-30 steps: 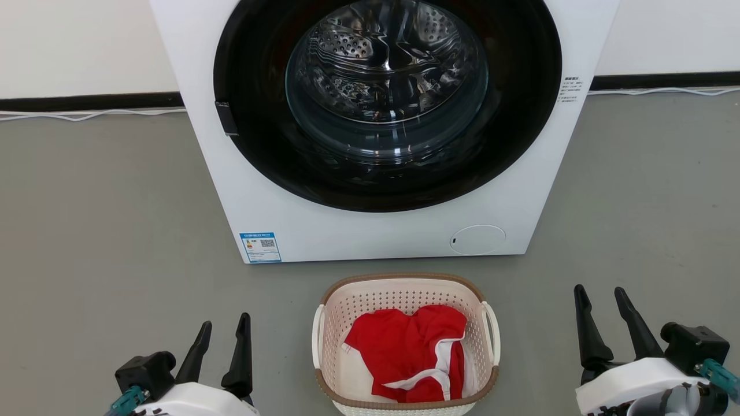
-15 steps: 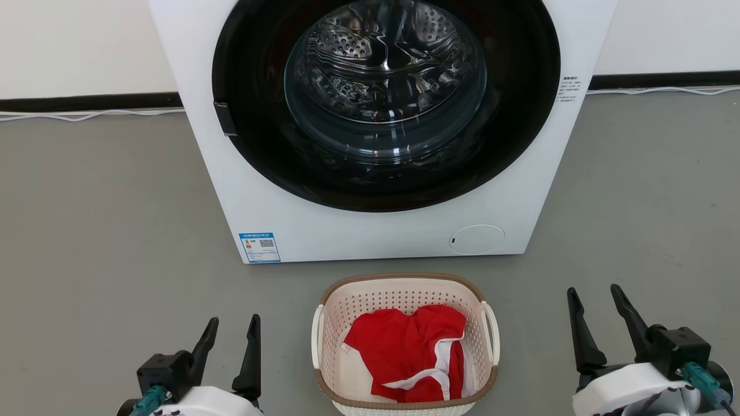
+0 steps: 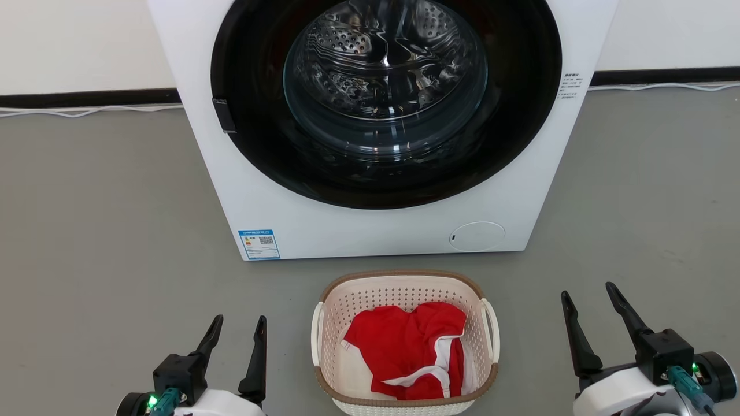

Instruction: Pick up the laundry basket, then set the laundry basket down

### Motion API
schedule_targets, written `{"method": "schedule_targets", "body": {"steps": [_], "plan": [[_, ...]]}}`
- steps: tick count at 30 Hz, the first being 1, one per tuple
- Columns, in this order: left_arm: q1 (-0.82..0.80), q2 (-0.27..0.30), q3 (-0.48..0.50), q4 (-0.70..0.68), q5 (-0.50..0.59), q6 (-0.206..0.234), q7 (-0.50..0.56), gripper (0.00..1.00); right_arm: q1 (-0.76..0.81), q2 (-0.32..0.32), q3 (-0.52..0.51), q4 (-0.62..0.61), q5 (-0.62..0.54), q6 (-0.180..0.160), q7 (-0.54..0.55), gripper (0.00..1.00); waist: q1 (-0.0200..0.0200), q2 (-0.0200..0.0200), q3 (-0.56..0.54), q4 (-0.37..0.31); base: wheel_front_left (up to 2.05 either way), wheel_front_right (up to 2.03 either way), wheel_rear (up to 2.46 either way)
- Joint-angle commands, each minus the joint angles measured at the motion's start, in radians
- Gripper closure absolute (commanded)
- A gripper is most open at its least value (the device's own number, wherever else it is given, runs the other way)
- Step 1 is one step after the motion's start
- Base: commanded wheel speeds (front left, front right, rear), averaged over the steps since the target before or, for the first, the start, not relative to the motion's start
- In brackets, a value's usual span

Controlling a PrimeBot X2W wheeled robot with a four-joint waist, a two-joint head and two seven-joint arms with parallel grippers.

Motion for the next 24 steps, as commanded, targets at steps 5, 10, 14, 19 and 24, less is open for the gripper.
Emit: {"method": "schedule_targets", "body": {"steps": [5,10,14,19,24], "plan": [[-0.033,0.01,0.026,-0.019,0.004,0.012,-0.014,0.0,-0.046,-0.016,0.02,-0.018,-0.003,0.007,-0.014,0.0,0.0,0.0,0.01,0.002,0.0,0.0,0.0],[-0.034,0.01,0.027,-0.019,0.002,0.014,-0.014,0.0,-0.047,-0.017,0.019,-0.017,-0.002,0.007,-0.014,0.0,0.0,0.0,0.013,0.006,0.0,0.0,0.0],[-0.036,0.01,0.026,-0.02,0.0,0.015,-0.014,0.0,-0.048,-0.014,0.02,-0.016,0.003,0.007,-0.014,0.0,0.0,0.0,0.018,0.008,0.0,0.0,0.0],[-0.041,0.01,0.021,-0.012,-0.009,0.015,-0.014,0.0,-0.053,-0.01,0.02,-0.004,0.013,0.007,-0.014,0.0,0.0,0.0,0.03,0.009,0.0,0.0,0.0],[-0.064,0.01,0.002,-0.001,-0.022,0.02,-0.014,0.0,-0.075,-0.014,0.027,0.029,0.027,0.007,-0.014,0.0,0.0,0.0,0.073,0.01,0.0,0.0,0.0]]}}
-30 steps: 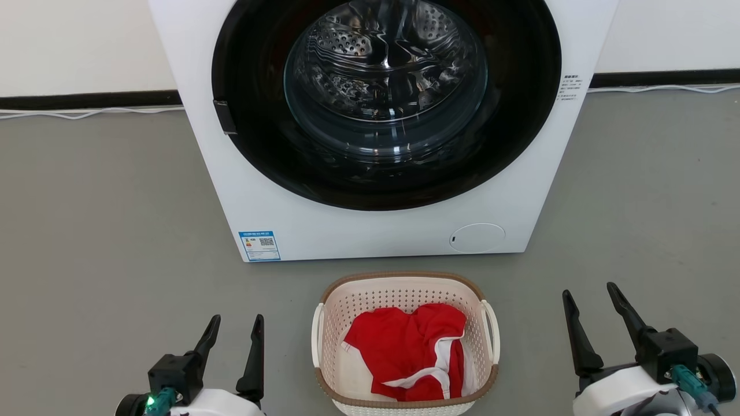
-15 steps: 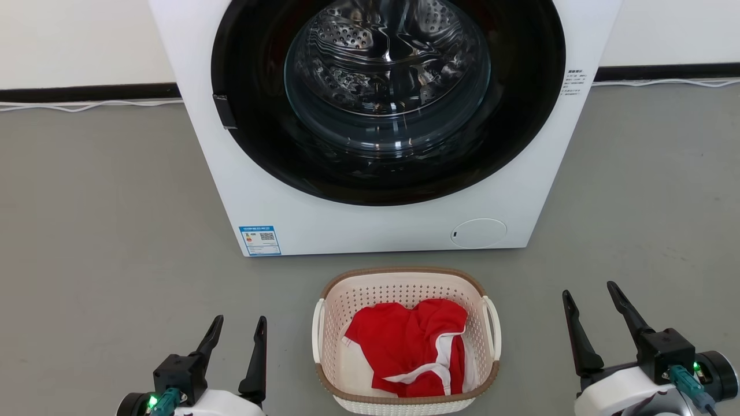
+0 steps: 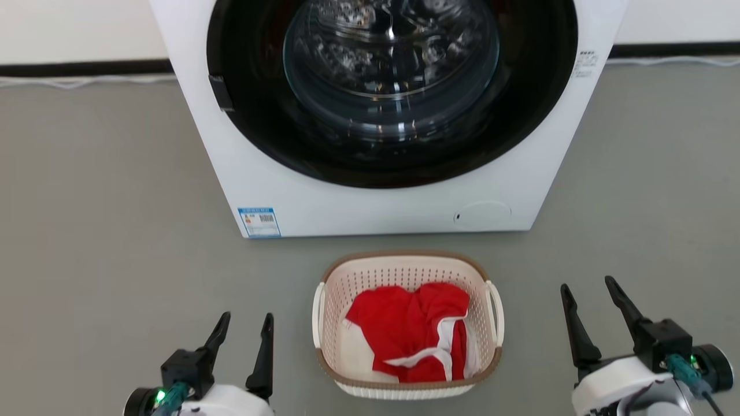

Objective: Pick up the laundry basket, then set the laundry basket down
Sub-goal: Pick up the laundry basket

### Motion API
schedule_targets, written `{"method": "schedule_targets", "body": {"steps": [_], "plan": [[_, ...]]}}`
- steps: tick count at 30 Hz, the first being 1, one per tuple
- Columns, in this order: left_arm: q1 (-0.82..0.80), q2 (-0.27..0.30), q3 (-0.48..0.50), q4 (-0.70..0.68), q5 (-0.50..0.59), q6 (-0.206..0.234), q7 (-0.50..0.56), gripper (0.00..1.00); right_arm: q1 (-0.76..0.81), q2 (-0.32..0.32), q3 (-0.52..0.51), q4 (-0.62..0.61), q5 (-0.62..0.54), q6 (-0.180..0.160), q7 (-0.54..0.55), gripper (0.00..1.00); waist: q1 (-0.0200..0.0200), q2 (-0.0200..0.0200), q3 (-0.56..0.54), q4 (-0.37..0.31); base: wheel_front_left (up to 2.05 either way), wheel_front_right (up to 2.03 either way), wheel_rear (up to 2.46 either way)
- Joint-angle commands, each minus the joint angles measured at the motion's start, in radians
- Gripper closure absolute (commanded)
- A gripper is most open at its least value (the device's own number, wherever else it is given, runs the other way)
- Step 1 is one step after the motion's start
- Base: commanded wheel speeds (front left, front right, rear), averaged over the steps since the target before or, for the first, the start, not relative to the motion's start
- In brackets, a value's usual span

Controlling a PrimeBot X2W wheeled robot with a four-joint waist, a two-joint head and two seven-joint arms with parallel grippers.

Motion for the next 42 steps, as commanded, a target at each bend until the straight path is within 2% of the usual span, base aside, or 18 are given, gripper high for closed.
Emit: {"method": "schedule_targets", "body": {"steps": [1,10,26,35,42], "plan": [[-0.057,0.009,0.021,-0.018,-0.005,0.013,-0.011,0.0,-0.047,-0.011,0.026,-0.013,0.012,0.006,-0.014,0.0,0.0,0.0,0.025,0.0,0.0,0.0,0.0],[-0.163,0.009,-0.017,0.049,-0.034,0.07,-0.011,0.0,-0.16,-0.01,0.023,0.057,0.027,0.006,-0.014,0.0,0.0,0.0,0.202,-0.016,0.0,0.0,0.0],[-0.561,0.009,-0.127,0.289,-0.06,0.164,-0.011,0.0,-0.494,-0.028,0.086,0.283,0.085,0.006,-0.014,0.0,0.0,0.0,0.622,-0.042,0.0,0.0,0.0],[-0.703,0.009,-0.156,0.359,-0.082,0.212,-0.011,0.0,-0.612,-0.037,0.142,0.345,0.104,0.006,-0.014,0.0,0.0,0.0,0.758,-0.038,0.0,0.0,0.0],[-0.739,0.009,-0.161,0.362,-0.084,0.235,-0.011,0.0,-0.659,-0.034,0.178,0.367,0.105,0.006,-0.014,0.0,0.0,0.0,0.805,-0.041,0.0,0.0,0.0]]}}
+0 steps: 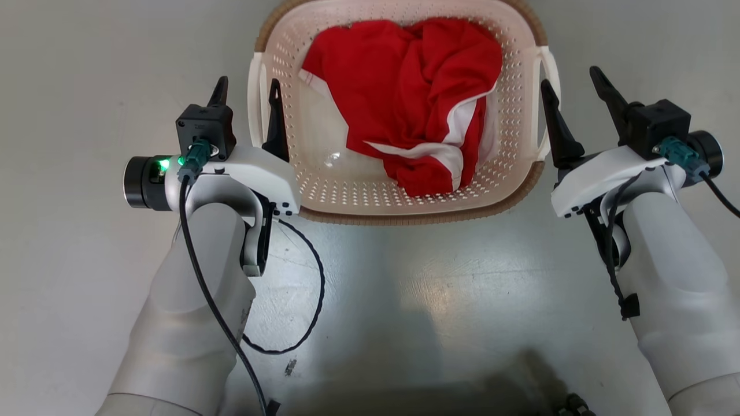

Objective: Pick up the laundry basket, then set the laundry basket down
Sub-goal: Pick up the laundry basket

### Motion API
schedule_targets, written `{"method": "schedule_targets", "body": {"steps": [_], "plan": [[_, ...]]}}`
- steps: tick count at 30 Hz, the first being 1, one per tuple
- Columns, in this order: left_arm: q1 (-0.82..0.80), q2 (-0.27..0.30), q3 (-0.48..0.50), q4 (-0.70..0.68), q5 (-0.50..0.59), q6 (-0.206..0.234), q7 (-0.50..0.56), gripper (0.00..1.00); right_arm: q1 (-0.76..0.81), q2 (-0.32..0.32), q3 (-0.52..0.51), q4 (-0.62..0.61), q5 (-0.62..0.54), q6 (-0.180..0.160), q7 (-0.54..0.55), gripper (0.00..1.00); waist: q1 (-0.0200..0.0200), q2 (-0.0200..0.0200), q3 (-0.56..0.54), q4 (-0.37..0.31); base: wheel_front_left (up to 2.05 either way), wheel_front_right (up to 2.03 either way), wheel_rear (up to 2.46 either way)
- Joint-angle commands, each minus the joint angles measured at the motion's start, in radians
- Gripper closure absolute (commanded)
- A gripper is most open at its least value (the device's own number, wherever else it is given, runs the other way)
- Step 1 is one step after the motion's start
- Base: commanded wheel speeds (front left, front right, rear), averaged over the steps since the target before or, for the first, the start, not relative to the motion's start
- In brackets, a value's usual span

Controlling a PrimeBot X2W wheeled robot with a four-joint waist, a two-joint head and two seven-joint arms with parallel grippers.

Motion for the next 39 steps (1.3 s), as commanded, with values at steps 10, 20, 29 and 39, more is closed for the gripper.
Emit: {"method": "schedule_targets", "body": {"steps": [10,20,29,39], "plan": [[-0.031,0.018,0.032,0.003,0.017,0.018,-0.005,0.0,-0.002,-0.007,0.036,-0.002,0.0,0.006,-0.012,0.0,0.0,0.0,0.054,-0.006,0.0,0.0,0.0],[-0.067,0.018,0.042,0.027,0.029,0.013,-0.005,0.0,-0.031,0.001,0.046,0.001,-0.001,0.006,-0.012,0.0,0.0,0.0,0.109,-0.01,0.0,0.0,0.0],[-0.096,0.018,0.049,0.073,0.045,-0.003,-0.005,0.0,-0.062,0.019,0.056,0.049,0.013,0.006,-0.012,0.0,0.0,0.0,0.135,-0.012,0.0,0.0,0.0],[-0.176,0.018,0.029,0.213,0.029,-0.033,-0.005,0.0,-0.153,0.043,0.125,0.243,0.1,0.006,-0.012,0.0,0.0,0.0,0.126,-0.016,0.0,0.0,0.0]]}}
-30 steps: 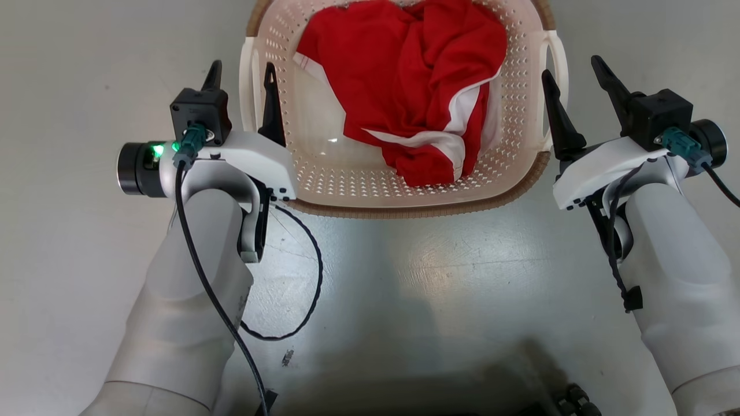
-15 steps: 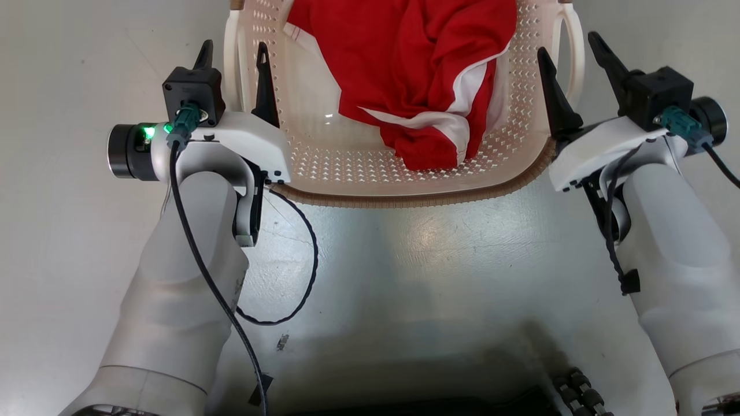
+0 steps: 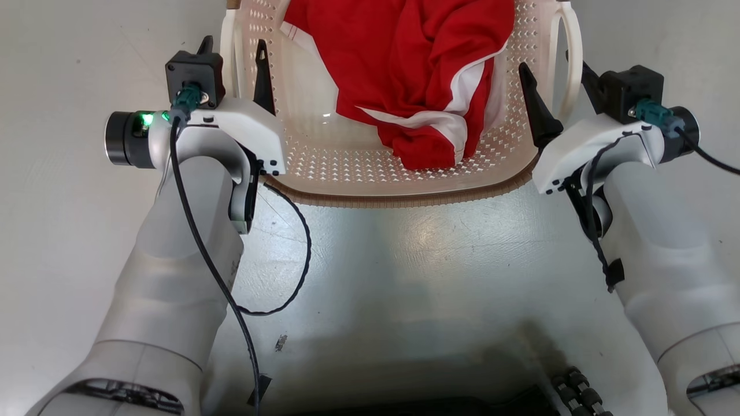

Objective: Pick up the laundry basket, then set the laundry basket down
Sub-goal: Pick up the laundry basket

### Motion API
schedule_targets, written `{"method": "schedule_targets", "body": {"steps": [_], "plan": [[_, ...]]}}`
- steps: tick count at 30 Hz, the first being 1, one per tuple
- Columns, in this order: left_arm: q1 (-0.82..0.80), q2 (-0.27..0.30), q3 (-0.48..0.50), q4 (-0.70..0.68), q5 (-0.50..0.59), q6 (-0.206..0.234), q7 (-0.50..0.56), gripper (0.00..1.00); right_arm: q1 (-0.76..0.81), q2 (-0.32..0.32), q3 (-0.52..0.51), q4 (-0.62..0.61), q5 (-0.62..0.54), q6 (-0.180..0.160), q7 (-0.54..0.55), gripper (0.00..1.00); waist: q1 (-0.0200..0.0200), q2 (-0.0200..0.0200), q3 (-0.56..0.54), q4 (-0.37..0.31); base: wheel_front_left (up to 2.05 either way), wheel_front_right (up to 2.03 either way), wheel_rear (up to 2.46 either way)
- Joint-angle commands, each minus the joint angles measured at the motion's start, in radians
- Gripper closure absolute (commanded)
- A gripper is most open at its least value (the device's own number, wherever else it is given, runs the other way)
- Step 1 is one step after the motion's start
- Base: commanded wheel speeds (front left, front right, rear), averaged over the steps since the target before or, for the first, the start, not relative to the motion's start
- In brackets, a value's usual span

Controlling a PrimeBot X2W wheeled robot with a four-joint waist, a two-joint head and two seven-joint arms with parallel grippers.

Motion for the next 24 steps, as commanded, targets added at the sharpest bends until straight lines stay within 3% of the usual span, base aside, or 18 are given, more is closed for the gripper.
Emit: {"method": "schedule_targets", "body": {"steps": [1,14,24], "plan": [[-0.002,0.019,0.007,0.029,-0.015,-0.012,-0.005,0.0,0.011,0.014,0.03,0.019,0.024,0.006,-0.011,0.0,0.0,0.0,-0.003,-0.001,0.0,0.0,0.0],[-0.065,0.019,-0.043,0.166,-0.059,-0.021,-0.005,0.0,-0.052,0.008,0.096,0.123,0.071,0.006,-0.011,0.0,0.0,0.0,-0.015,-0.001,0.0,0.0,0.0],[-0.077,0.019,-0.072,0.186,-0.08,-0.015,-0.005,0.0,-0.063,0.01,0.123,0.149,0.094,0.006,-0.011,0.0,0.0,0.0,-0.019,0.001,0.0,0.0,0.0]]}}
